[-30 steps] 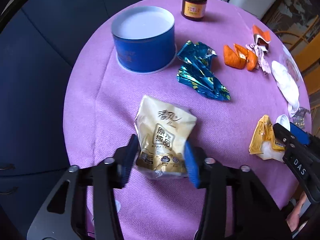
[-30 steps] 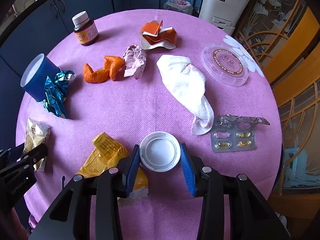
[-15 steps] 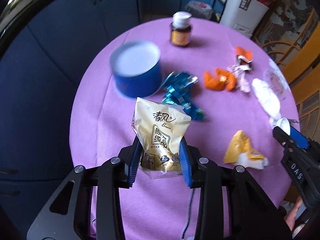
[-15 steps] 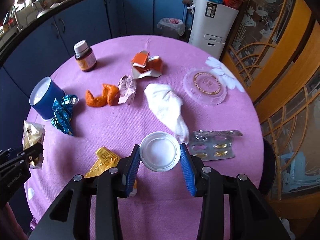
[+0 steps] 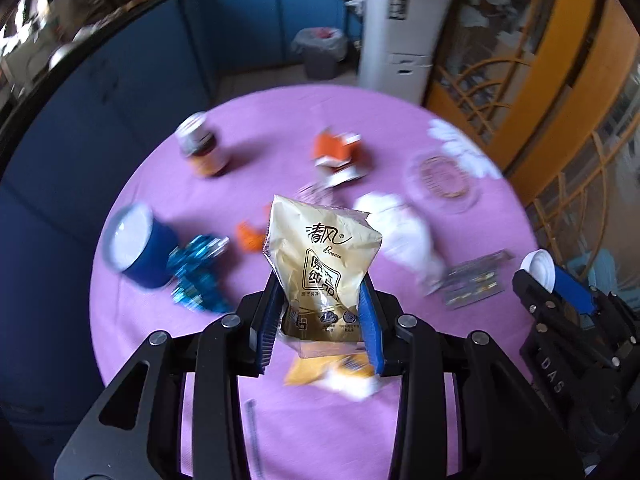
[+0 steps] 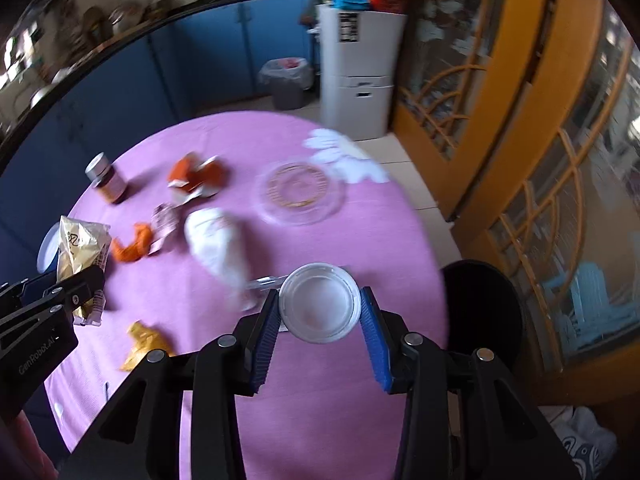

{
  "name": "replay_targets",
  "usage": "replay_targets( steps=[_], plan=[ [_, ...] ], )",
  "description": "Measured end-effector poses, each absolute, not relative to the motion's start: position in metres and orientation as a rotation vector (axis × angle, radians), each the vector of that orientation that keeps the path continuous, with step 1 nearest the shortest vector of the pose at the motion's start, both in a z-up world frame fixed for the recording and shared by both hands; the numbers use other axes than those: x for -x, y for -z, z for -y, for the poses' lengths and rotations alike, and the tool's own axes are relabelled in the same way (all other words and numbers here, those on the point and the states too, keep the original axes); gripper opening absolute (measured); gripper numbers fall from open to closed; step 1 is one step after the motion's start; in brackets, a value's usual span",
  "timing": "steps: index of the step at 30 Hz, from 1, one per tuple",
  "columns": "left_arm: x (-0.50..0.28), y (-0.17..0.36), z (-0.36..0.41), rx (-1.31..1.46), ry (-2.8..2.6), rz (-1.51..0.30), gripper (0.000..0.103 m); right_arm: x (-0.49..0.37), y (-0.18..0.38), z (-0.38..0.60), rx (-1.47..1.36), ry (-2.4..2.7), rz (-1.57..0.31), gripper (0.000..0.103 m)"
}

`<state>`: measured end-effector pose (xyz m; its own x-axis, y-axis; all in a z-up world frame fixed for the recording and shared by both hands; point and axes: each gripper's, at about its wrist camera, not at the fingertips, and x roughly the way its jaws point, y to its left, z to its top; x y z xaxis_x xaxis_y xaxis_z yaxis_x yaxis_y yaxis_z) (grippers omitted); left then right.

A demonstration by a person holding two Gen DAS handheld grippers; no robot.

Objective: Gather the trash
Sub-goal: 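Carry the tissue packet and white lid over the black trash bin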

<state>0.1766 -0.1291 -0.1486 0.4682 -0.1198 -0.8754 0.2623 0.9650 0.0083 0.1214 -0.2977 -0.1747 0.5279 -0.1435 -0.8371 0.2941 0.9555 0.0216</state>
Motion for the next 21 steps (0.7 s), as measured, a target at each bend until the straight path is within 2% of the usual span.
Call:
replay_targets(
  steps=[21],
  plan=[
    [-0.158, 0.145, 0.369, -0.395, 0.508, -0.956, 0.037, -0.065, 0.191, 0.474, -0.341, 0.591, -0.917, 0.039]
  ],
)
